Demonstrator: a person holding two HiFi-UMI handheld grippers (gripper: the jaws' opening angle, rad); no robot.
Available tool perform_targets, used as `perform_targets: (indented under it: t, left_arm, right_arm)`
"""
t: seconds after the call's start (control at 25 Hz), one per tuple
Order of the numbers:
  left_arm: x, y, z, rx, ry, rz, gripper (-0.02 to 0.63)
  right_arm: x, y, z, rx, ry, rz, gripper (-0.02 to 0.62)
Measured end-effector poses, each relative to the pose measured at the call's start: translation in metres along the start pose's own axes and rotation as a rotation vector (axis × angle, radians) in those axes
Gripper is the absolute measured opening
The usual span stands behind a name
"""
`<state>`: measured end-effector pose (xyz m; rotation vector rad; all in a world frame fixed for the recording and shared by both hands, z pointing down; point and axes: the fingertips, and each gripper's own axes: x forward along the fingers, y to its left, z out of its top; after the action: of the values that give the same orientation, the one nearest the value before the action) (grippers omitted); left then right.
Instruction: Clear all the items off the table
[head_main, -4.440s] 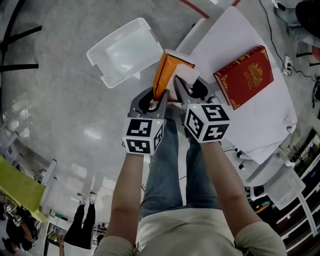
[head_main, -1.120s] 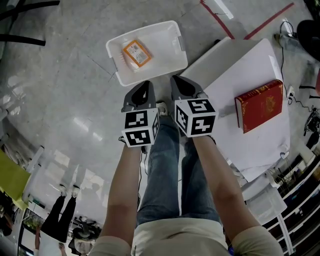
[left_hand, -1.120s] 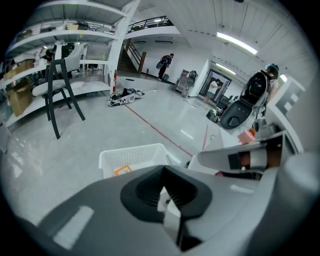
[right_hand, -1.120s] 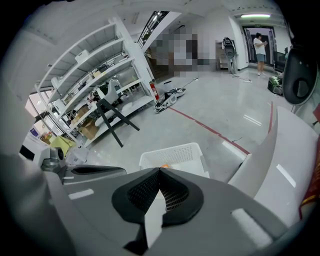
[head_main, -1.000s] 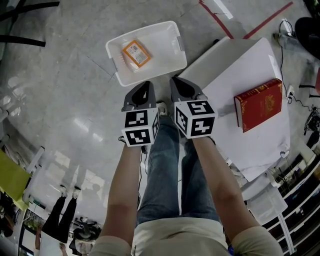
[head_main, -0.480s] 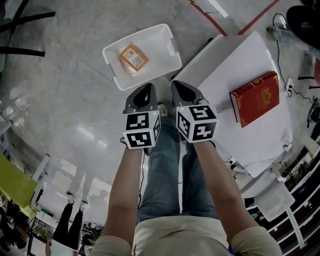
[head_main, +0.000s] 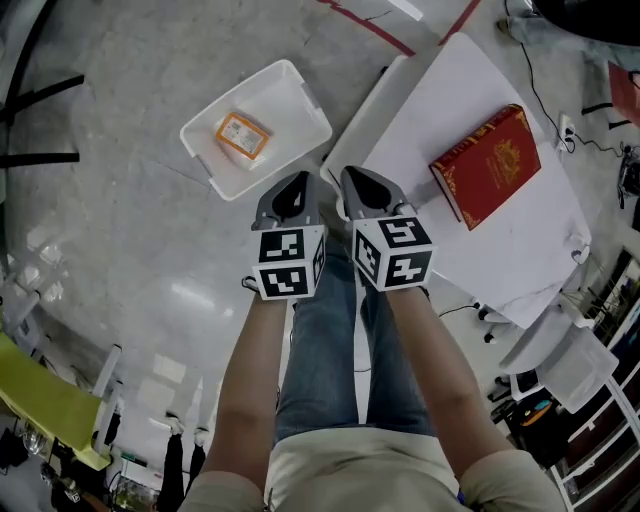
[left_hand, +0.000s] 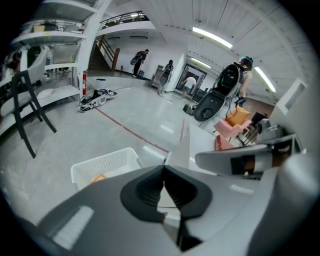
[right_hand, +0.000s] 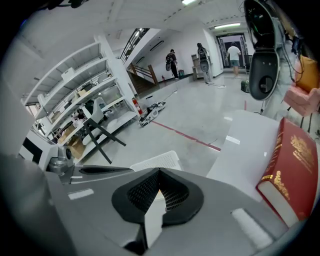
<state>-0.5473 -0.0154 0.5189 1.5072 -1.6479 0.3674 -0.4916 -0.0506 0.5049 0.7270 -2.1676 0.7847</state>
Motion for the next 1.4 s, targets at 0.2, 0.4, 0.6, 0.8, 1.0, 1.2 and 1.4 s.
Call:
perform_targets:
  t: [0.2,0.4,0.6,0.8,1.0,1.2,1.4]
  left_arm:
    - [0.006,-0.037,0.003,0.073,0.025,-0.061,0.009]
    - [0.014,-0.075,0.001,0.141,0.057,-0.116,0.009]
    - [0.022,-0.119,-0.005,0.204,0.086,-0.168,0.009]
    - [0.033,-0.153,-0.008,0.212,0.1,-0.186,0.009]
    - [0.039,-0.181,-0.007,0.215,0.113,-0.192,0.009]
    - [0.046,-0.208,-0.006,0.233,0.121,-0.196,0.009]
    - [0.054,-0.231,-0.006,0.257,0.136,-0.202,0.009]
  right_arm:
    - [-0.027,-0.025,-0.001,0.05,-0.035,-0.04,-0.002]
    - [-0.051,-0.057,-0.005,0.129,-0.084,-0.082,-0.002]
    - [-0.076,-0.093,-0.012,0.19,-0.119,-0.121,-0.003]
    - [-0.099,-0.125,-0.019,0.221,-0.132,-0.143,-0.002]
    - [-0.121,-0.153,-0.024,0.234,-0.141,-0.165,-0.002]
    - [-0.139,-0.182,-0.026,0.259,-0.157,-0.184,-0.002]
    - [-0.155,-0.21,-0.029,0.292,-0.172,-0.208,-0.002]
